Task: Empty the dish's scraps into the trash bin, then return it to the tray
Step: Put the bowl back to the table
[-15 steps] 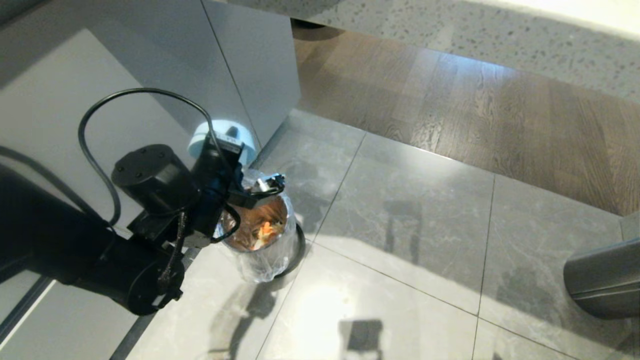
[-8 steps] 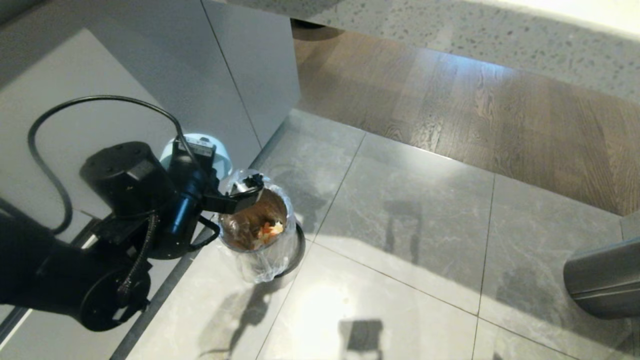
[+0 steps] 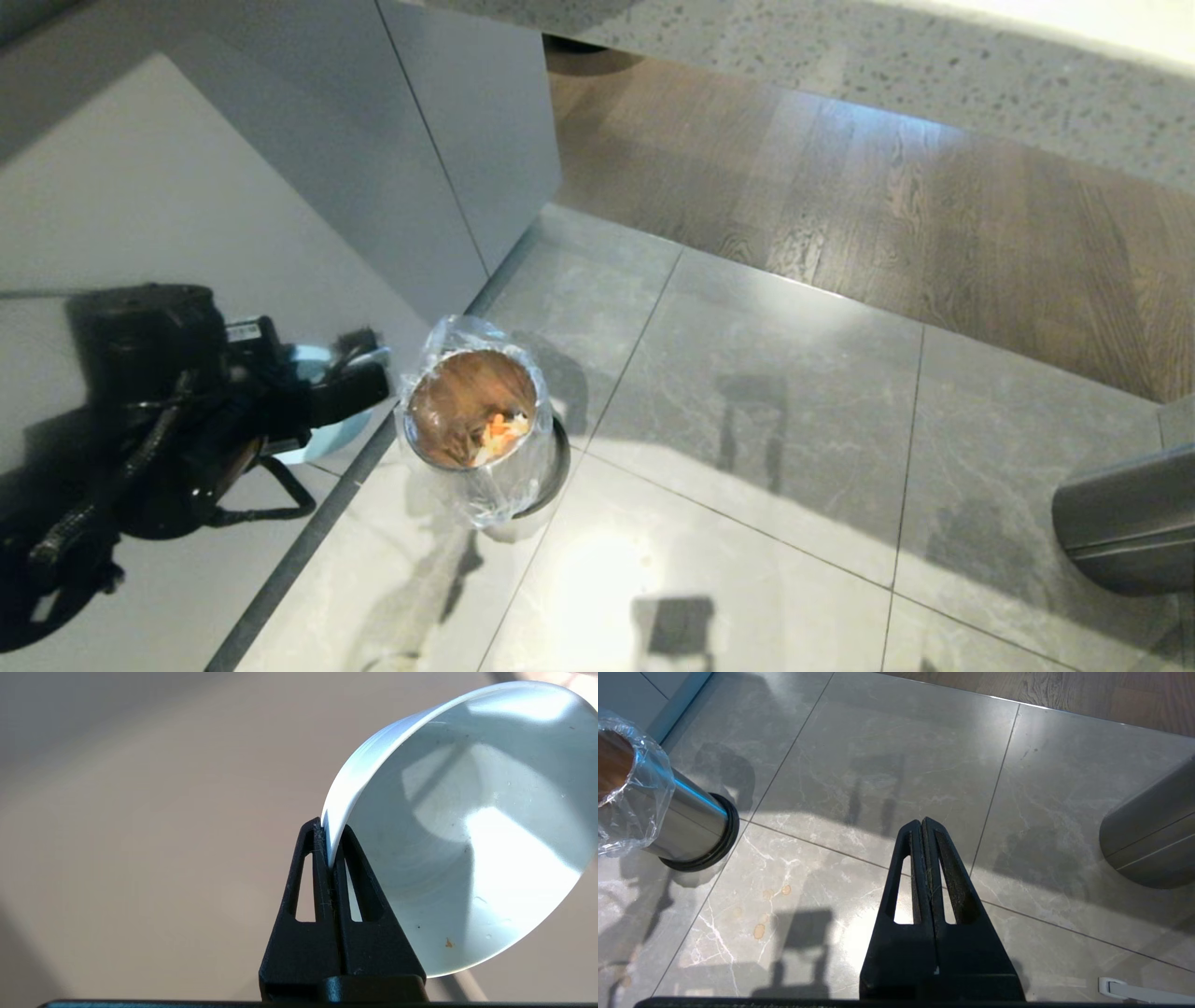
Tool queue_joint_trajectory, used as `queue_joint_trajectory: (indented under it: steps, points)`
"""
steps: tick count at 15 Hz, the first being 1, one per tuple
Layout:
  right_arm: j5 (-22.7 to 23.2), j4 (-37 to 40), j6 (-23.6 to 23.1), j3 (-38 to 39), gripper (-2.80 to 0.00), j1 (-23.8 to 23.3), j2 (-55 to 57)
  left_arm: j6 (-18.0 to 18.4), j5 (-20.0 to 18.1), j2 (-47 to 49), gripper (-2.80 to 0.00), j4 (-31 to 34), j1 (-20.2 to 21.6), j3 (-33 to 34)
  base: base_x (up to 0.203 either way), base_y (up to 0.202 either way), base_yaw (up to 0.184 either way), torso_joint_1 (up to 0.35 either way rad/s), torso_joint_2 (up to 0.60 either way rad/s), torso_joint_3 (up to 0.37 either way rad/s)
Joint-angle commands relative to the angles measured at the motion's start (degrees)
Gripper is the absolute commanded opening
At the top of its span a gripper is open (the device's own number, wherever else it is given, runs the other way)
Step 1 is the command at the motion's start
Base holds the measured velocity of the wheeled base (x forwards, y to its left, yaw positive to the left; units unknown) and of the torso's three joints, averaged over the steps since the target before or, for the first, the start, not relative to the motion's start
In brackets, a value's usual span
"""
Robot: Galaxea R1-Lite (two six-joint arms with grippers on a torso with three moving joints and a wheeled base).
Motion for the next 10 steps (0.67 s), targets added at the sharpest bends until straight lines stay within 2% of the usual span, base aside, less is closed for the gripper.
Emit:
queue_joint_trajectory:
  steps: [1,4,10]
  points:
    - [0.0,0.0,0.0,0.0,-2.8,0.0,0.0,-11.1,0.2,-7.8,-2.8,5.9,2.0,3.0,0.0,0.0,0.0,0.0,0.0,0.0]
    - [0.0,0.0,0.0,0.0,-2.8,0.0,0.0,-25.8,0.1,-14.6,-2.8,16.7,3.0,5.9,0.0,0.0,0.0,0.0,0.0,0.0]
    - [0.0,0.0,0.0,0.0,-2.8,0.0,0.0,-49.7,-3.1,-25.3,-2.8,18.4,3.1,18.7,0.0,0.0,0.0,0.0,0.0,0.0]
